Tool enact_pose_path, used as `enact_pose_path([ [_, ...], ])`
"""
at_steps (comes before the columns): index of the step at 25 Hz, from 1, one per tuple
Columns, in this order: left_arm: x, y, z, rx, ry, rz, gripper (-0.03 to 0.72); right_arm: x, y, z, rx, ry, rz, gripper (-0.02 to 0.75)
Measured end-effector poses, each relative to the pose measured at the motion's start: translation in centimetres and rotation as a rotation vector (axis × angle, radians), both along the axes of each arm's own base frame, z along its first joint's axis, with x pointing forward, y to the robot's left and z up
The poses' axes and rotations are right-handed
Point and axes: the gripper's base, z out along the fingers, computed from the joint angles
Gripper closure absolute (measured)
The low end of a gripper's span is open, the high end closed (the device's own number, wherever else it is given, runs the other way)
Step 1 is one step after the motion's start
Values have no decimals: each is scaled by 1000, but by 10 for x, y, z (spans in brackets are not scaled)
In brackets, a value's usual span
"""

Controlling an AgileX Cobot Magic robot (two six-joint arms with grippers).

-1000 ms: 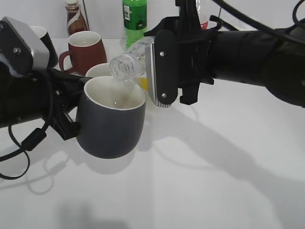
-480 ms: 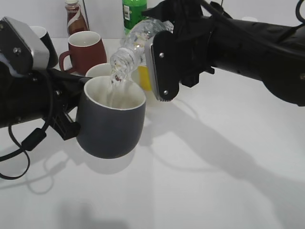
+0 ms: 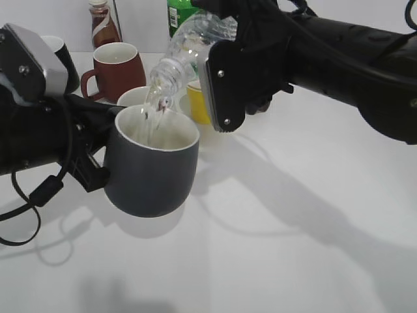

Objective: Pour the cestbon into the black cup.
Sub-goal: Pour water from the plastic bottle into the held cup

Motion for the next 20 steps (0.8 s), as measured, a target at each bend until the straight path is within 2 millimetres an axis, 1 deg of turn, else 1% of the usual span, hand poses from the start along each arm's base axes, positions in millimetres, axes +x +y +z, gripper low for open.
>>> enact_pose_path([
  [7, 0, 0, 0, 5, 3, 2, 655, 1, -1, 1, 21, 2, -16, 272],
  [10, 0, 0, 0, 6, 2, 2, 655, 2, -3, 0, 62, 55, -47, 272],
  [12, 0, 0, -1, 7, 2, 2, 655, 2, -3, -5, 93, 162, -69, 272],
  [14, 0, 0, -1, 7, 2, 2, 655, 1, -4, -14, 139, 324, -102, 272],
  [15, 0, 0, -1, 7, 2, 2, 655, 0, -5, -17, 194, 411, -126, 272],
  [17, 0, 1, -1, 6, 4, 5, 655, -1, -5, -20, 336, 574, -182, 272],
  [20, 2, 2, 1, -33, 22, 46, 655, -1, -5, -20, 617, 794, -260, 272],
])
